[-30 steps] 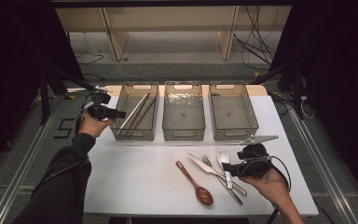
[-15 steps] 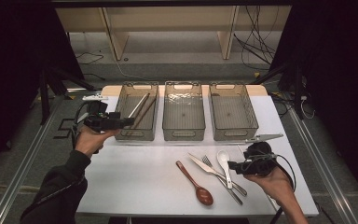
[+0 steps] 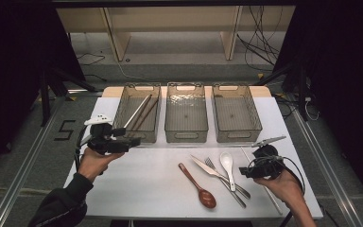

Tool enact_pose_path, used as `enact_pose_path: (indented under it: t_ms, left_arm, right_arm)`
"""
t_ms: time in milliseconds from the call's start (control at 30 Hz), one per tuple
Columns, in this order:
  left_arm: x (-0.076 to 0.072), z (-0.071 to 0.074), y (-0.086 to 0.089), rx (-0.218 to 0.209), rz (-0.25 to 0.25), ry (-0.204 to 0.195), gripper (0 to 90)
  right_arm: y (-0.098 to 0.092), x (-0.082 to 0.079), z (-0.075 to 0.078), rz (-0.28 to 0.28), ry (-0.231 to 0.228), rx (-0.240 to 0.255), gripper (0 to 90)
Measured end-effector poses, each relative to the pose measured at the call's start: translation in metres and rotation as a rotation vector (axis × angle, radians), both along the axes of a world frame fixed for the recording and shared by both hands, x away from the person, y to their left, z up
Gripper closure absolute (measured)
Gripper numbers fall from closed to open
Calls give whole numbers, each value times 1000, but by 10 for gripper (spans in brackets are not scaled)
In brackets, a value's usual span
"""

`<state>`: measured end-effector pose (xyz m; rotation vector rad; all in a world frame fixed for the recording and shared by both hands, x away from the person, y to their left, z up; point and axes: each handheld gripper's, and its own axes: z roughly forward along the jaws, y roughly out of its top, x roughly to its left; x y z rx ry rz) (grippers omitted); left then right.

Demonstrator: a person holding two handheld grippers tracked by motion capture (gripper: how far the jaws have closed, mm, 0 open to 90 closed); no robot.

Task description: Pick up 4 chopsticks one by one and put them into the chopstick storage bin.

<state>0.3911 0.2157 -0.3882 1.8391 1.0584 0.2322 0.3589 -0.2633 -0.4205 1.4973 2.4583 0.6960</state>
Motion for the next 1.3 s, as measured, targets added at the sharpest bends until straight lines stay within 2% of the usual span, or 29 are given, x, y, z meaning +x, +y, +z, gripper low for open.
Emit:
enact_pose_path:
  t_ms: [100,267,367,500,600,700,933,1100,1300]
  left_arm:
    - [-6,-2,-3,24,-14,-10,160]
    - [-13,-2,-6,33,-20,-22,160]
    - [-16,-5,-5,30,-23,-14,160]
    - [-22,-6,-7,39,-43,-17,160]
    - [-25,-7,-7,32,-53,-24,160]
    - [-27,-7,-7,28,-55,-27,158]
    - [-31,-6,-5,17,-50,-50,158]
    - [-34,-8,-5,24,-53,-55,158]
    - [-36,-9,-4,12,-48,-40,158]
  right_arm:
    - [1,1,-2,7,13,-10,398]
    - [-1,4,-7,11,50,-40,487]
    - [-2,5,-9,28,90,-75,544]
    - [-3,9,-13,22,139,-124,595]
    - [-4,11,-15,22,165,-137,635]
    - [-7,14,-16,17,170,-181,653]
    - [-11,16,-20,0,213,-238,701]
    - [-14,18,-24,-2,244,-234,727]
    - [-16,22,-28,-7,274,-256,779]
